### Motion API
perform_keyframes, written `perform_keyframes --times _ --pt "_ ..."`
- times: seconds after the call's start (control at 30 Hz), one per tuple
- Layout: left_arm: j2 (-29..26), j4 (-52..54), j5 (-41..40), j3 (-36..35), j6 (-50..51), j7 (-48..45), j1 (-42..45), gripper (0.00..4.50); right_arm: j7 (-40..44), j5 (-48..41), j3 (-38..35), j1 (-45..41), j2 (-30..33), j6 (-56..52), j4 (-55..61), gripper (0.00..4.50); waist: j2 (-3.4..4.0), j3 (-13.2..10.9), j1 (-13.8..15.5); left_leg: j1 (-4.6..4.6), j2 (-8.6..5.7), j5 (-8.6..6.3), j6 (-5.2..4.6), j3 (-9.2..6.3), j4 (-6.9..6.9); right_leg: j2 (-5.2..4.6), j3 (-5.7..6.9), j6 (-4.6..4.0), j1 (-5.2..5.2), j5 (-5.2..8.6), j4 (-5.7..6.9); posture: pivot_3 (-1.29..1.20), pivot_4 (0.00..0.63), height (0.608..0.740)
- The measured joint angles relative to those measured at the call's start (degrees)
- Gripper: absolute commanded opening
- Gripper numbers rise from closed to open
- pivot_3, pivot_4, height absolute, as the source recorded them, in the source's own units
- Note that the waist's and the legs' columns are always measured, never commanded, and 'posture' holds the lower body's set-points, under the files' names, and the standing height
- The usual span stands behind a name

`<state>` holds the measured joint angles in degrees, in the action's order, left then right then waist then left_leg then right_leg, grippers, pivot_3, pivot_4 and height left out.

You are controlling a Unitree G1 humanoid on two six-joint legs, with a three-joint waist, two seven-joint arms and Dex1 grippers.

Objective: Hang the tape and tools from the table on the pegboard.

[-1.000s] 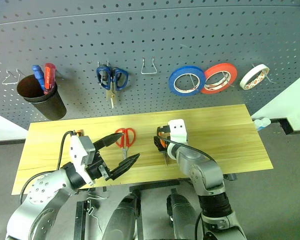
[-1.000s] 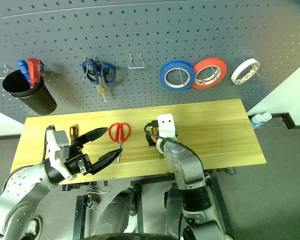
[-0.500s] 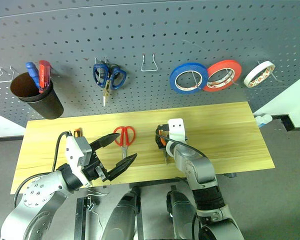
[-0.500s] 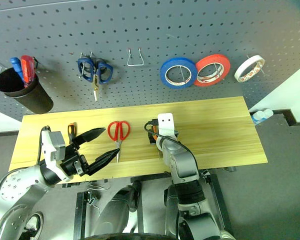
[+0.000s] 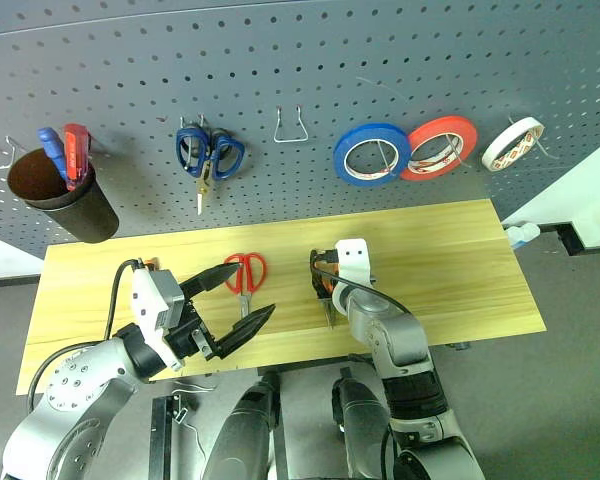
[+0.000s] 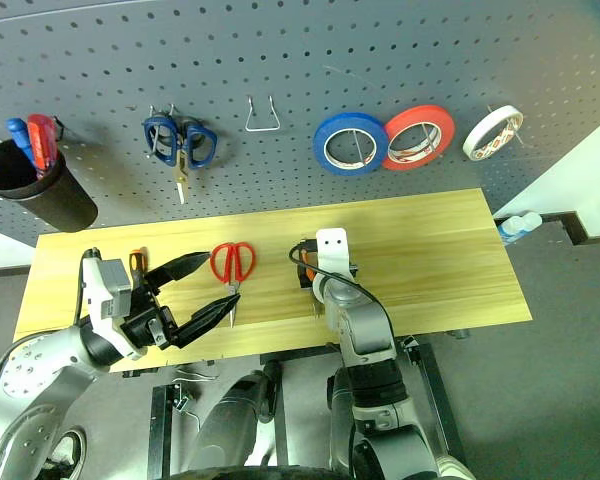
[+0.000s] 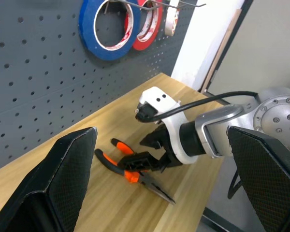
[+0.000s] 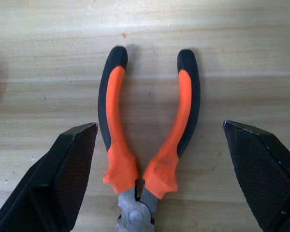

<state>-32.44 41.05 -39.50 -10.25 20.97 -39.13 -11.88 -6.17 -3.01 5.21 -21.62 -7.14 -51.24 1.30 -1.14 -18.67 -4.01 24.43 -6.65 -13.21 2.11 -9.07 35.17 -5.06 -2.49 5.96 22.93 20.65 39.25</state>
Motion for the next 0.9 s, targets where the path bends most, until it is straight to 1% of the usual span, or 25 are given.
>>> perform_keyframes --times 0.23,0.6,0.9 --pt "0.0 0.0 0.0 0.0 0.0 0.4 -0.1 4.5 1.4 0.0 0.1 -0.6 -0.1 -1.7 -0.4 4.35 0.0 0.0 0.0 0.0 0.01 -0.02 -0.02 0.02 -0.01 0.0 -0.01 0.0 0.02 0.0 0.0 -0.02 0.394 0.719" --pt "0.0 0.1 0.0 0.1 0.1 0.9 -0.6 4.5 2.0 0.3 0.0 -1.9 -0.1 -1.3 -3.6 4.35 -0.09 -0.6 0.0 0.02 0.02 -0.01 -0.02 0.05 -0.04 0.0 -0.02 -0.01 0.06 0.0 -0.01 -0.02 0.408 0.719" --pt "-0.1 0.9 -0.3 0.0 0.3 1.2 -1.4 4.5 2.0 0.6 0.1 -2.0 -0.1 -0.9 -3.8 4.35 -0.13 -0.8 0.0 0.02 0.05 -0.03 -0.04 0.1 -0.03 0.0 -0.02 -0.02 0.07 -0.01 0.0 -0.02 0.415 0.719"
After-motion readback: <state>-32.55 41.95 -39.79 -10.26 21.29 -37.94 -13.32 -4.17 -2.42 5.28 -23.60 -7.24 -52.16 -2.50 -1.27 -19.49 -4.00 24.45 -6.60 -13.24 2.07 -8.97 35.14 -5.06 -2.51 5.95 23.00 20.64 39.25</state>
